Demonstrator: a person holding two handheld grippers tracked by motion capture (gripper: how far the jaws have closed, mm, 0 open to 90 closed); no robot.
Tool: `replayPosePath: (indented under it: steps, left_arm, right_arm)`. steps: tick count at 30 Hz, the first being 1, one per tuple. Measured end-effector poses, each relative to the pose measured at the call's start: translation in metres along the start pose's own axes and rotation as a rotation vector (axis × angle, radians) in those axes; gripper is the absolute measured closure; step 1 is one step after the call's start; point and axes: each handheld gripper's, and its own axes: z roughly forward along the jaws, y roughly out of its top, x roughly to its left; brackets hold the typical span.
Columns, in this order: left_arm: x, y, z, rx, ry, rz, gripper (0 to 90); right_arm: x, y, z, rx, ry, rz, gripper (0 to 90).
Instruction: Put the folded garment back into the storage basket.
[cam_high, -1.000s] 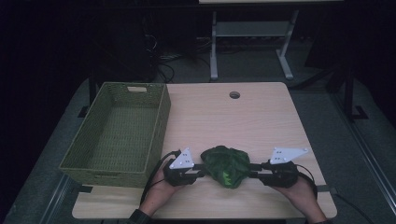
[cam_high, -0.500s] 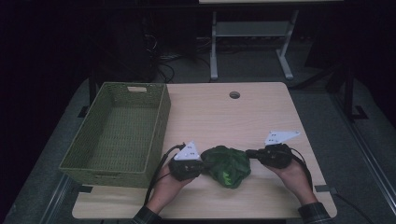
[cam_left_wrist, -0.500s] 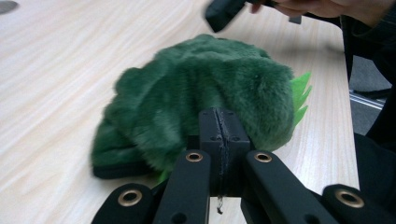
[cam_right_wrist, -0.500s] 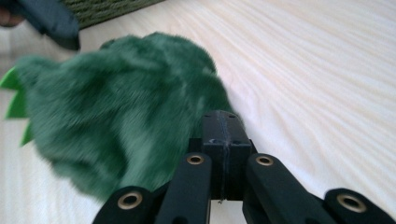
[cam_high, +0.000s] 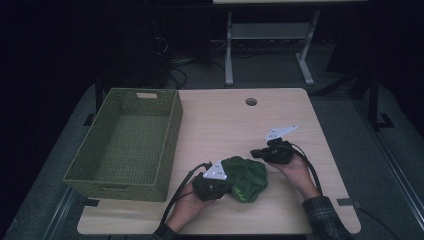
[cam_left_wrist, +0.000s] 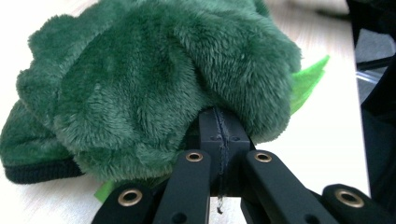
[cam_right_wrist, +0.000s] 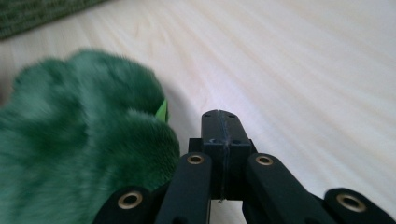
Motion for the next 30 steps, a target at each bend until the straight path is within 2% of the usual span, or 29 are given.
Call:
replayPosePath:
  steps: [3, 7, 8, 12, 15, 18, 23, 26, 30]
  left_arm:
    - [0.001, -0.001, 0.002, 0.016, 0.003, -0.011, 89.5]
    - [0.002, -0.003, 0.003, 0.049, 0.006, -0.005, 89.5]
    - [0.004, -0.003, 0.002, 0.061, 0.006, 0.004, 89.5]
    - [0.009, -0.005, 0.001, 0.07, 0.014, -0.017, 89.5]
    - [0.015, -0.004, 0.001, 0.076, 0.022, -0.011, 89.5]
    - [0.02, -0.003, 0.002, 0.061, 0.039, -0.019, 89.5]
    - [0.031, -0.001, 0.003, 0.067, 0.055, -0.024, 89.5]
    - [0.036, -0.001, 0.003, 0.06, 0.063, -0.04, 89.5]
    - [0.042, -0.002, -0.001, 0.058, 0.088, -0.042, 89.5]
  right_arm:
    - [0.002, -0.003, 0.006, 0.033, 0.025, -0.009, 90.0]
    - [0.008, -0.006, 0.006, 0.054, 0.042, -0.028, 90.0]
    - [0.009, -0.006, 0.006, 0.061, 0.044, -0.027, 90.0]
    - [0.013, -0.011, 0.004, 0.07, 0.045, -0.04, 90.0]
    - [0.016, -0.017, -0.001, 0.082, 0.043, -0.031, 90.0]
    - [0.02, -0.023, -0.006, 0.081, 0.041, -0.031, 90.0]
    - [0.029, -0.034, -0.013, 0.095, 0.047, -0.026, 90.0]
    - [0.037, -0.038, -0.015, 0.107, 0.057, -0.024, 90.0]
    - [0.047, -0.042, -0.015, 0.098, 0.081, -0.047, 90.0]
